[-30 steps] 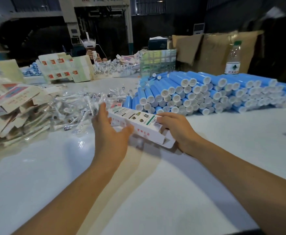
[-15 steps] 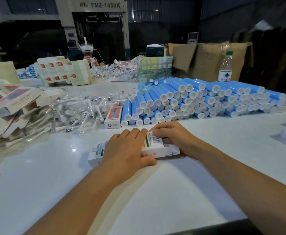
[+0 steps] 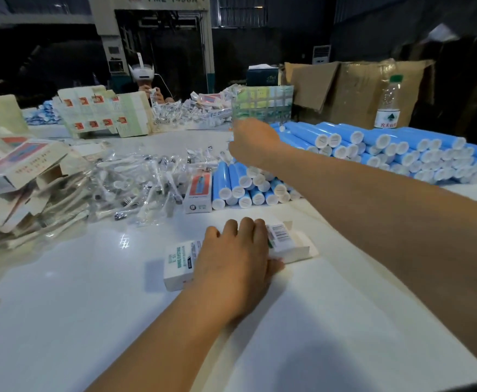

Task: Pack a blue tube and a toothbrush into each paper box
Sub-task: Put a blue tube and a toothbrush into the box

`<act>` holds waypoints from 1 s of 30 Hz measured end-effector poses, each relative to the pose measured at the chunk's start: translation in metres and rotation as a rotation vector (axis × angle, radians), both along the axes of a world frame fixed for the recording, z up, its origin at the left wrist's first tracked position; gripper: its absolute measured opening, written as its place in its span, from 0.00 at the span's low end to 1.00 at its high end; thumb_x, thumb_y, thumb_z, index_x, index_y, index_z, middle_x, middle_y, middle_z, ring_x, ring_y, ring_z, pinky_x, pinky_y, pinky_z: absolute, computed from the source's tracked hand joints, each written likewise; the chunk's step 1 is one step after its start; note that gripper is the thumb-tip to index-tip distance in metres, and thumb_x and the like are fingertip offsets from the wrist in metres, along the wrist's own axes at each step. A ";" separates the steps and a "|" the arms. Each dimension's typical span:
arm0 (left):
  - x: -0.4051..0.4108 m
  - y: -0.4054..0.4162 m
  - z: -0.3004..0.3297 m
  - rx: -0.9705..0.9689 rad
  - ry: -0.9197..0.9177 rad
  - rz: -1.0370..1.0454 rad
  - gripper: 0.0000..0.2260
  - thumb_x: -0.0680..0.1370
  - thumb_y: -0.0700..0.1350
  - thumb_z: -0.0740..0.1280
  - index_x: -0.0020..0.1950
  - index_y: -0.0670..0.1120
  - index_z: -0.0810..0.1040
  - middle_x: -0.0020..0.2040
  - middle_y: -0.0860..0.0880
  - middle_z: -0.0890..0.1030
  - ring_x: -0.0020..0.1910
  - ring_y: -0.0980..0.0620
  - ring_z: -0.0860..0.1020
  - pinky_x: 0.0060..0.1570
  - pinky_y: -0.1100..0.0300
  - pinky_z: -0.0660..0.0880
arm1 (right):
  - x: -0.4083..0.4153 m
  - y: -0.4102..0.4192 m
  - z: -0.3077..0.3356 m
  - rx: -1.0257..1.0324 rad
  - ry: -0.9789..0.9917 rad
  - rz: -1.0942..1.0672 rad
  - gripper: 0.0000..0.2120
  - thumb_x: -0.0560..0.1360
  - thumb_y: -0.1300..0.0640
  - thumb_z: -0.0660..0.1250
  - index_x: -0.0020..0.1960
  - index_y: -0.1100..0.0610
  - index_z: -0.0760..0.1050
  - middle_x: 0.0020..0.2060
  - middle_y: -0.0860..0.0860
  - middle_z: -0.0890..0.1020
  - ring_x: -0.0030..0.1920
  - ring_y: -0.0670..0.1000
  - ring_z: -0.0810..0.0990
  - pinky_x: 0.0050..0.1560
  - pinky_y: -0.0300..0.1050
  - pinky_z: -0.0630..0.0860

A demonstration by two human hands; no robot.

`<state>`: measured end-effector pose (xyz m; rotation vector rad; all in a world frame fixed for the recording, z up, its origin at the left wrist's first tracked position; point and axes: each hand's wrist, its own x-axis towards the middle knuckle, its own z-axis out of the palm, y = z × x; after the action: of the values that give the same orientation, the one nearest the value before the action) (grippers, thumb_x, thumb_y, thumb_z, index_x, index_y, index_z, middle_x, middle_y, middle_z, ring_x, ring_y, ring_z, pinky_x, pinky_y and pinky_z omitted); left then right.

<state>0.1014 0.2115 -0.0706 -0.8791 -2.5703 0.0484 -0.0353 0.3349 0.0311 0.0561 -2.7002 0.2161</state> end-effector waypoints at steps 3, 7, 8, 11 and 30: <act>-0.005 0.002 -0.003 -0.067 -0.013 0.006 0.28 0.79 0.63 0.47 0.70 0.45 0.56 0.63 0.46 0.68 0.59 0.44 0.67 0.51 0.49 0.62 | -0.020 -0.007 0.001 0.251 -0.148 -0.087 0.06 0.75 0.63 0.58 0.50 0.59 0.72 0.44 0.54 0.74 0.40 0.55 0.72 0.36 0.46 0.67; -0.008 0.005 -0.004 -0.050 -0.024 -0.010 0.30 0.79 0.63 0.47 0.72 0.43 0.56 0.63 0.45 0.68 0.59 0.43 0.67 0.52 0.48 0.63 | -0.033 -0.010 -0.006 0.394 -0.282 -0.150 0.04 0.76 0.62 0.56 0.46 0.59 0.69 0.45 0.54 0.70 0.44 0.55 0.70 0.43 0.48 0.67; -0.008 0.006 -0.005 -0.060 -0.020 -0.010 0.30 0.79 0.63 0.47 0.72 0.43 0.56 0.63 0.45 0.68 0.58 0.43 0.67 0.52 0.48 0.63 | -0.035 -0.011 -0.006 0.384 -0.292 -0.147 0.04 0.77 0.63 0.55 0.45 0.60 0.68 0.45 0.54 0.70 0.43 0.54 0.70 0.44 0.49 0.67; -0.008 0.008 -0.003 -0.090 -0.026 0.007 0.31 0.78 0.64 0.47 0.72 0.42 0.59 0.62 0.45 0.70 0.57 0.43 0.69 0.51 0.48 0.64 | -0.037 -0.016 -0.002 0.360 -0.322 -0.128 0.08 0.77 0.65 0.55 0.38 0.61 0.66 0.40 0.54 0.68 0.37 0.53 0.69 0.43 0.47 0.66; -0.008 0.007 -0.003 -0.024 -0.038 0.020 0.26 0.77 0.66 0.49 0.66 0.50 0.61 0.58 0.51 0.71 0.54 0.48 0.69 0.47 0.53 0.62 | 0.055 0.046 0.031 -1.059 -0.175 0.043 0.12 0.74 0.59 0.65 0.34 0.59 0.68 0.15 0.48 0.64 0.18 0.47 0.60 0.19 0.32 0.57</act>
<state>0.0935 0.2188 -0.0737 -0.8712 -2.6188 0.0686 0.0200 0.3805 0.0619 -0.2266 -2.3913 1.6564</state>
